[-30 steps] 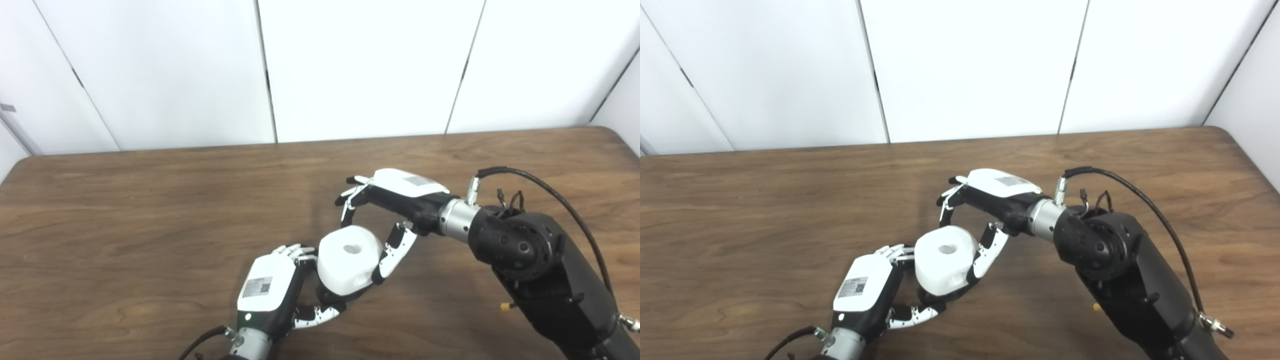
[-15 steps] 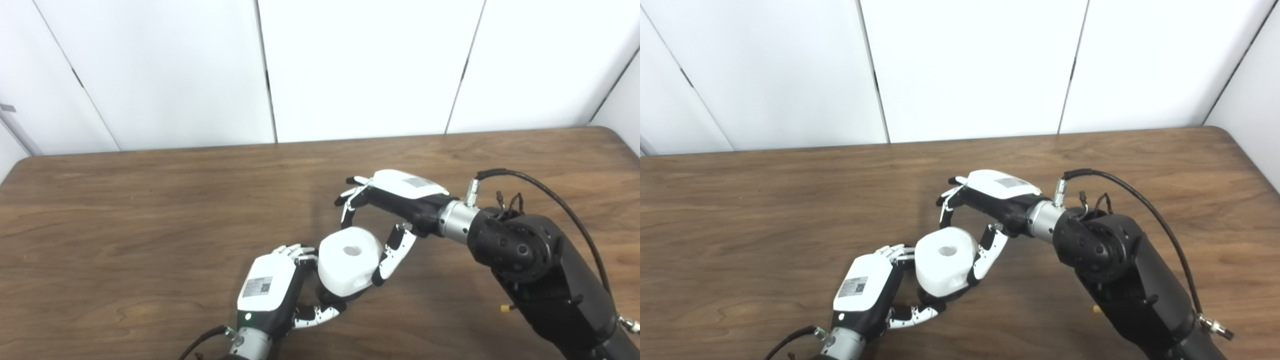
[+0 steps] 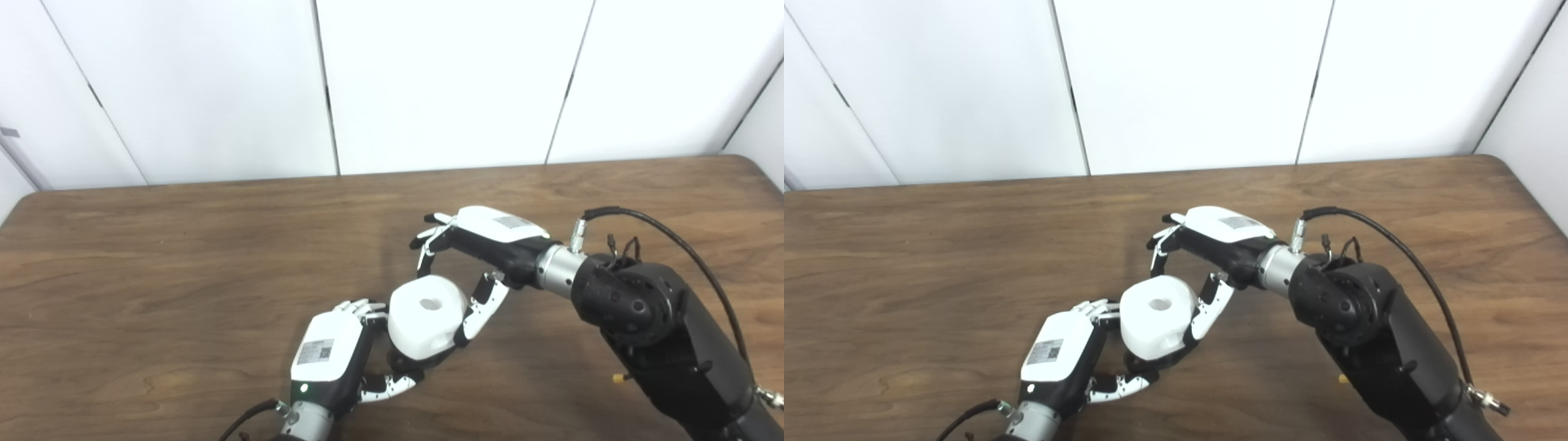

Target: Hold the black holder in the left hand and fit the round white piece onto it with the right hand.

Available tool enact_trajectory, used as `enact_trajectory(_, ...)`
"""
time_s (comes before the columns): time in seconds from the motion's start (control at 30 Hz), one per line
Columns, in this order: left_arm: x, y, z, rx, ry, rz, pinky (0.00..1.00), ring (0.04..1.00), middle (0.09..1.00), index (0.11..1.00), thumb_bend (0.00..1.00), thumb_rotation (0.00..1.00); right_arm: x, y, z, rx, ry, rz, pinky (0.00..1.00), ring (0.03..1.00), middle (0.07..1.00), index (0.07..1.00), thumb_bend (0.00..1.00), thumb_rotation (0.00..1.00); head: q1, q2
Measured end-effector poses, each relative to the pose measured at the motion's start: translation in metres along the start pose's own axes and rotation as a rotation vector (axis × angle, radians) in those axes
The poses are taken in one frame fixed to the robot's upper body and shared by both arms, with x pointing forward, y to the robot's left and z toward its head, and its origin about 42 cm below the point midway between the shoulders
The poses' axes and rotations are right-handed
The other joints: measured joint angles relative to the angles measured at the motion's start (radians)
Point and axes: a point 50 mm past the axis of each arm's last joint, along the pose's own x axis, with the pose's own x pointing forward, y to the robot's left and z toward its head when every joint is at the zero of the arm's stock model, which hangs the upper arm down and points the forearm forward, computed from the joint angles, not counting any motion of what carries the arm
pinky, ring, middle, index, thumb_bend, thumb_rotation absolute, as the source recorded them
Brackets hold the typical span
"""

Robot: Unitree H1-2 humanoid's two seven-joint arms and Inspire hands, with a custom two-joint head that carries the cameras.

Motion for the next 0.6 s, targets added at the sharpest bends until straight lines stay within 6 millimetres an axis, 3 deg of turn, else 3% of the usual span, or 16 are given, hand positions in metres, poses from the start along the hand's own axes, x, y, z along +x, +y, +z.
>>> enact_trajectory(0.6,-0.0002,0.0008,0.0005,0.004,0.000,-0.008,0.86,0.847,0.785,0.488,0.52,0.05,0.0060,-0.0008,-0.0010,-0.041,-0.002,-0.030,1.00,1.000,0.857,0.483,0.52,0.14,-0.011,0.011)
